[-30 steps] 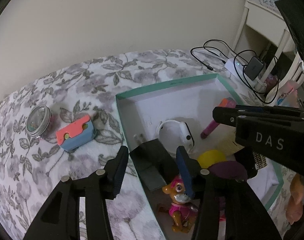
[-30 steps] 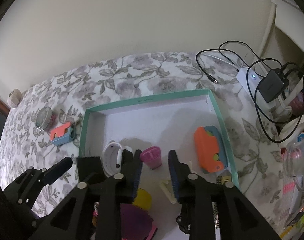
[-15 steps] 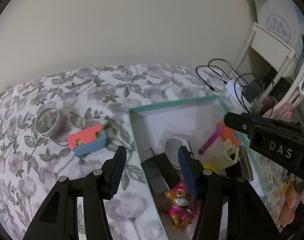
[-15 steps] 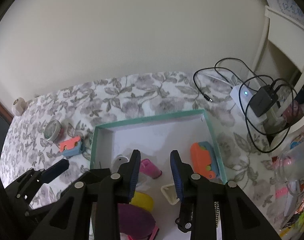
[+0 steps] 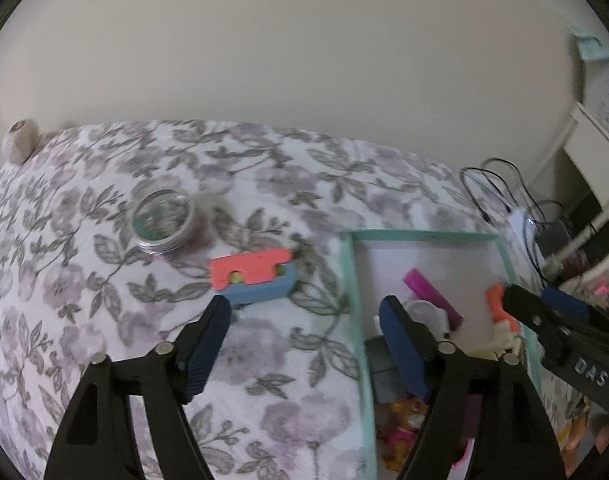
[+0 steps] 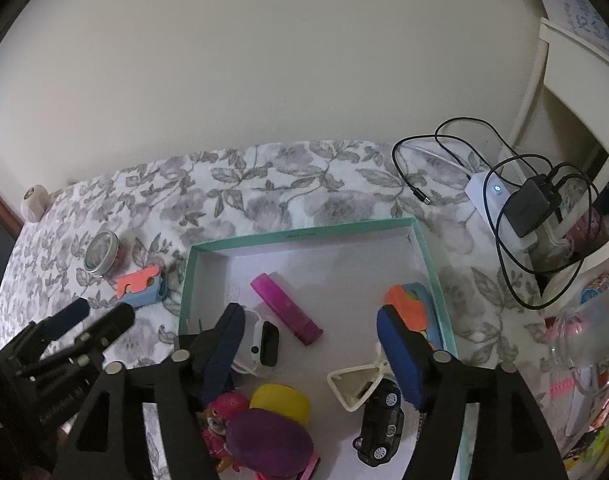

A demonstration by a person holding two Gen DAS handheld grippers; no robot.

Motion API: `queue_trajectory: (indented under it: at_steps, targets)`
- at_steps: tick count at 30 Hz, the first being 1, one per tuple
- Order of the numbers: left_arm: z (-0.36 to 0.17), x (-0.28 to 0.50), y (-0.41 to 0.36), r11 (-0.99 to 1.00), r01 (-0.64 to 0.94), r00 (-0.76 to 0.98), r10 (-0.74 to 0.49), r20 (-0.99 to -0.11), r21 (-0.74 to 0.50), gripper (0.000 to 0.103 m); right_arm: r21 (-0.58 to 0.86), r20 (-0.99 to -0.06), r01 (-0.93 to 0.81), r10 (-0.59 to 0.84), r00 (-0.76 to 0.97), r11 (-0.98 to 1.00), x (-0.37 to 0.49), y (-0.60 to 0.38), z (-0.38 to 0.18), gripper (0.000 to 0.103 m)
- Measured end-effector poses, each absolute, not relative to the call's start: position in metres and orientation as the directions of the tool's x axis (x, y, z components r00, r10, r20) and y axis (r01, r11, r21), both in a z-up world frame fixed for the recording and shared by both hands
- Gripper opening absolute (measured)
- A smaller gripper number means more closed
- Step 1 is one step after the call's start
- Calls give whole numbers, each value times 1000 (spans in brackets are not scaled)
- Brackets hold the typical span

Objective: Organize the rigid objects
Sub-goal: 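Withdraw both tools from the tray toward the tin and orange-and-blue block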

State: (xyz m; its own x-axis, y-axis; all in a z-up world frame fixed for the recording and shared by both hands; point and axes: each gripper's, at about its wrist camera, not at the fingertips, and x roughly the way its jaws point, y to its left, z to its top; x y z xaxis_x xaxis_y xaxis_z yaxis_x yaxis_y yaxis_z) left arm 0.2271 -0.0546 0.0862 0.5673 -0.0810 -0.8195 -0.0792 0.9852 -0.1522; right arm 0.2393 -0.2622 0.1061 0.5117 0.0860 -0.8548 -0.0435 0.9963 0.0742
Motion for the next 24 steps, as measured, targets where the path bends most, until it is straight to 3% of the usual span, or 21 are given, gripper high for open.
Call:
queue_trajectory:
  at_steps: [5, 7, 8, 12, 24]
  targets:
    - [80, 229, -36, 975, -155, 556, -49, -830, -161, 82, 63, -854, -52, 81, 514, 997, 240, -258, 105, 87]
    - [79, 228, -32, 972, -174, 556, -38, -830, -160, 88, 58, -854, -58, 80, 514, 997, 241, -257, 104, 90]
    - [78, 228, -30, 970, -183, 557, -32, -830, -160, 97, 57, -854, -60, 80, 514, 997, 241, -256, 104, 90]
    - [78, 228, -20, 962, -218, 561, -14, -828, -163, 99, 44, -856, -68, 73, 512, 997, 242, -251, 101, 101]
    - [74, 229, 11, 941, -294, 538, 19, -843, -167, 99, 33, -852, -81, 71, 518, 996, 241, -245, 99, 103]
